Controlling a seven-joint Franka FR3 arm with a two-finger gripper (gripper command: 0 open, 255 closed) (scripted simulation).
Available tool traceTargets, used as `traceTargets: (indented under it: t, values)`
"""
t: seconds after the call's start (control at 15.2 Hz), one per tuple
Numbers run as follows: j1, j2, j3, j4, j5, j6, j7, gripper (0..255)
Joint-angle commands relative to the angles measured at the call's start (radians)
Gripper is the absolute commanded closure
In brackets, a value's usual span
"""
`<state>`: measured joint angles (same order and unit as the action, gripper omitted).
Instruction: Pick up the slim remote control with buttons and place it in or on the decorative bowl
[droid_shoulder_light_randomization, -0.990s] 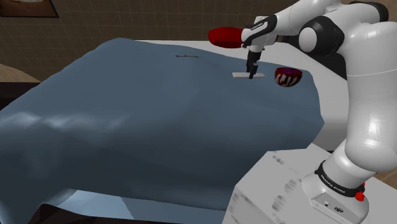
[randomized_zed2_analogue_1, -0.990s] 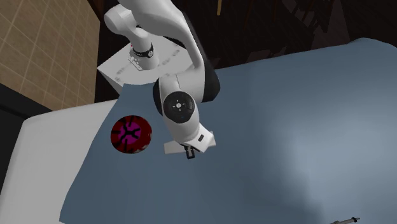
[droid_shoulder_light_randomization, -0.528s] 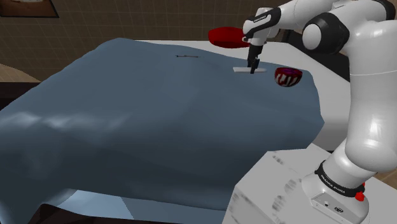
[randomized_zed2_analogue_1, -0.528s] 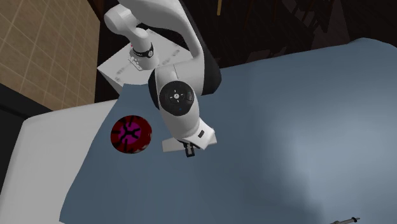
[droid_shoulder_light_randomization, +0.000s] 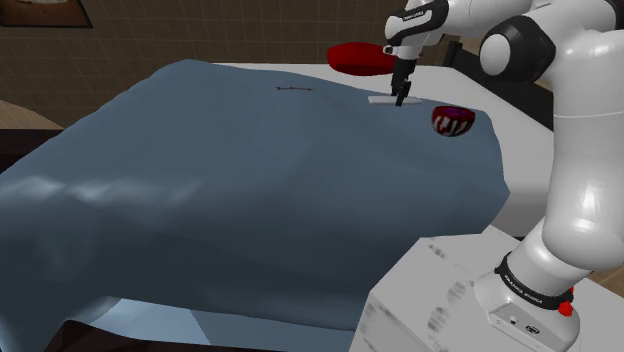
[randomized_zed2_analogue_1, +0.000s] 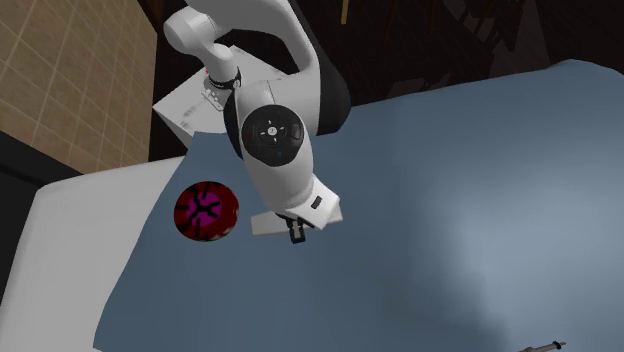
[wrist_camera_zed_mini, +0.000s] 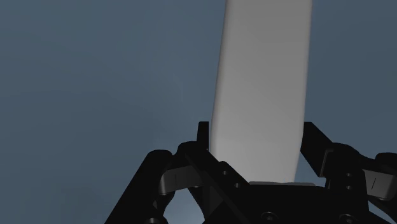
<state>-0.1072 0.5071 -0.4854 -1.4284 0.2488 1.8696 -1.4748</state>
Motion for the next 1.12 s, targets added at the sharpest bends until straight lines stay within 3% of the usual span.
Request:
traceTargets:
  t: [0.0,0.79,1.06]
  values:
    - [-0.002,-0.003,-0.001,0.025,-0.003,-0.027,0.003,255]
    - [-0.021,-0.007,-0.007,0.175,-0.01,-0.178,0.016,255]
    - [-0.022,-0.12,-0.039,0.007,-0.047,-0.119,-0.043,255]
